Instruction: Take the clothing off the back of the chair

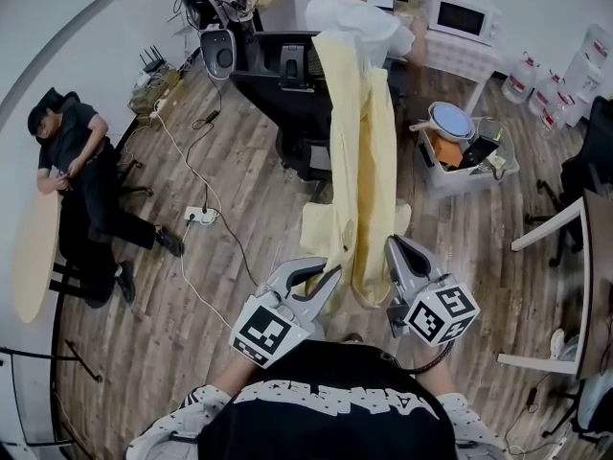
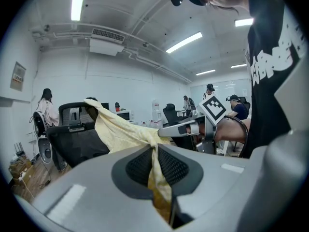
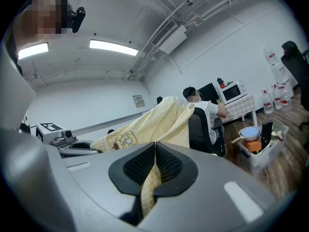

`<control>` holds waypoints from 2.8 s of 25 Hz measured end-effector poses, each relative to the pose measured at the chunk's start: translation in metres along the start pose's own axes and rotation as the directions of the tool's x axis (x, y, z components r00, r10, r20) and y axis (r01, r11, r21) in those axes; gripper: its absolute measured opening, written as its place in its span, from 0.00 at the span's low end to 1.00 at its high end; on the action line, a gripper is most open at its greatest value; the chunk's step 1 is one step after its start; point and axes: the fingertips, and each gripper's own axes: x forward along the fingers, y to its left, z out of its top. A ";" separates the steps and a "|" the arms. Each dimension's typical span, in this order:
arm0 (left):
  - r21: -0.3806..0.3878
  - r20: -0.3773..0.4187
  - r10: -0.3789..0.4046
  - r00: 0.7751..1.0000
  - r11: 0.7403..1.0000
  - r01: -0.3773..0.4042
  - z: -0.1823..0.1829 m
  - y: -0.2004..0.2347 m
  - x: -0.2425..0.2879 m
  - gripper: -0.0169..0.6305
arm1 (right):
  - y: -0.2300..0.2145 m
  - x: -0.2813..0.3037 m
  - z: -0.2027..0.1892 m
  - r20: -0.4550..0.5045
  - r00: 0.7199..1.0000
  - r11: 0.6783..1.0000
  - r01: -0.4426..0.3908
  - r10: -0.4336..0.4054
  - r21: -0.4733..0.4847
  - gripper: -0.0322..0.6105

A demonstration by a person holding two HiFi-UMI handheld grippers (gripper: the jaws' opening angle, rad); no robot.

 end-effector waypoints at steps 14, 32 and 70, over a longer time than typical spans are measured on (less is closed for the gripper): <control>-0.009 0.025 -0.009 1.000 1.000 0.009 0.004 -0.023 -0.006 0.06 | -0.004 -0.006 0.004 0.012 1.000 1.000 -0.005 0.006 -0.006 0.08; -0.031 0.020 0.002 1.000 1.000 -0.001 -0.001 -0.038 -0.015 0.06 | -0.003 -0.013 0.002 0.008 1.000 1.000 -0.009 0.009 -0.009 0.08; -0.024 -0.009 -0.105 0.994 0.994 0.105 -0.020 -0.076 -0.012 0.06 | 0.008 -0.042 -0.033 -0.087 0.995 0.999 -0.040 0.040 -0.006 0.08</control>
